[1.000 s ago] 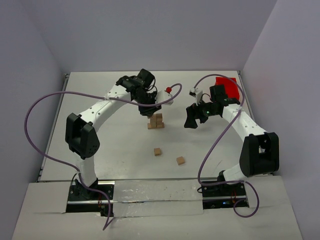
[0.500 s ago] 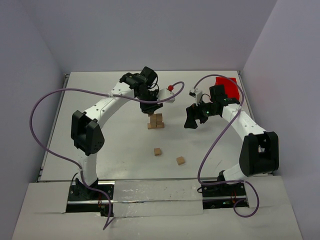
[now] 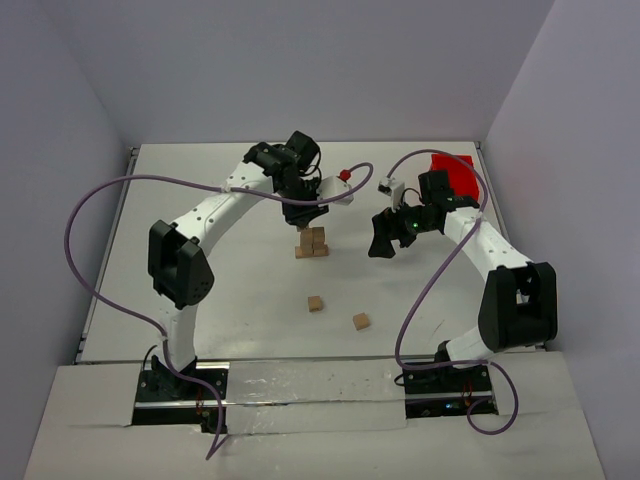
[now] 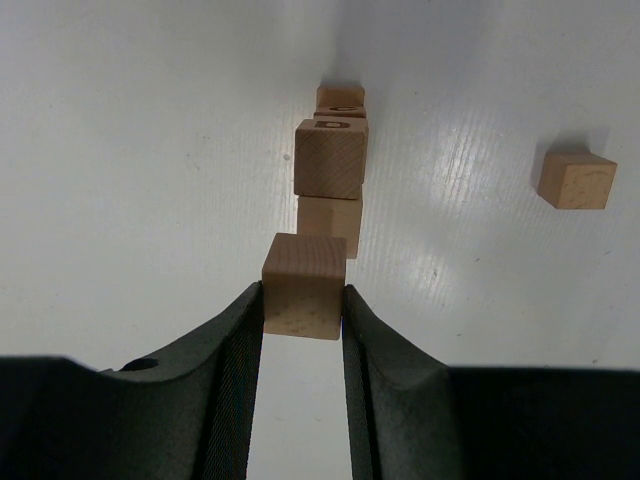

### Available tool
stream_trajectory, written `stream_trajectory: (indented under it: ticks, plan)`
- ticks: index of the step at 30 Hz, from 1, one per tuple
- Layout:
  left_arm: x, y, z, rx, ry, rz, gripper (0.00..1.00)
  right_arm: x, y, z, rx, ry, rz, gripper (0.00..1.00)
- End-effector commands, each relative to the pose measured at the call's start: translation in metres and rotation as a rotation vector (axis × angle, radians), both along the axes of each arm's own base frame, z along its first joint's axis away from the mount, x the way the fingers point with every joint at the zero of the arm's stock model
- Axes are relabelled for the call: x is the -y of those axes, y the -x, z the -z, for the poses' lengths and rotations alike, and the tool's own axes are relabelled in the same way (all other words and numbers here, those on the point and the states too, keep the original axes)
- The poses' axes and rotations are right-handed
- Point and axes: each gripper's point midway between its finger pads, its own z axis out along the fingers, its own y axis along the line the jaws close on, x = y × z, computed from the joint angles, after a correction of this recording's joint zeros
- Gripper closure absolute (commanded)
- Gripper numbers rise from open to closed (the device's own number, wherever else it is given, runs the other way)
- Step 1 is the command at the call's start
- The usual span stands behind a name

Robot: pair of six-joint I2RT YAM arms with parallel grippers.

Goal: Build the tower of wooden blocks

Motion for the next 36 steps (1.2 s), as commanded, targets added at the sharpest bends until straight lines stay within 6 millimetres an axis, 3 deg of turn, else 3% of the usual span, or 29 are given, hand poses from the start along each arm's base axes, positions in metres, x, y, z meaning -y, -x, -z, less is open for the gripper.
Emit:
stream_trajectory:
  ticks: [1, 36]
  plan:
    - [0.005, 0.001, -0.007, 0.006, 0.000, -0.008, 0.87, 0.001, -0.008, -0.009, 0.023, -0.001, -0.003, 0.00]
    - [0.015, 0.001, 0.006, -0.010, -0.022, 0.004, 0.77, 0.002, -0.008, -0.006, 0.008, 0.009, 0.002, 0.00]
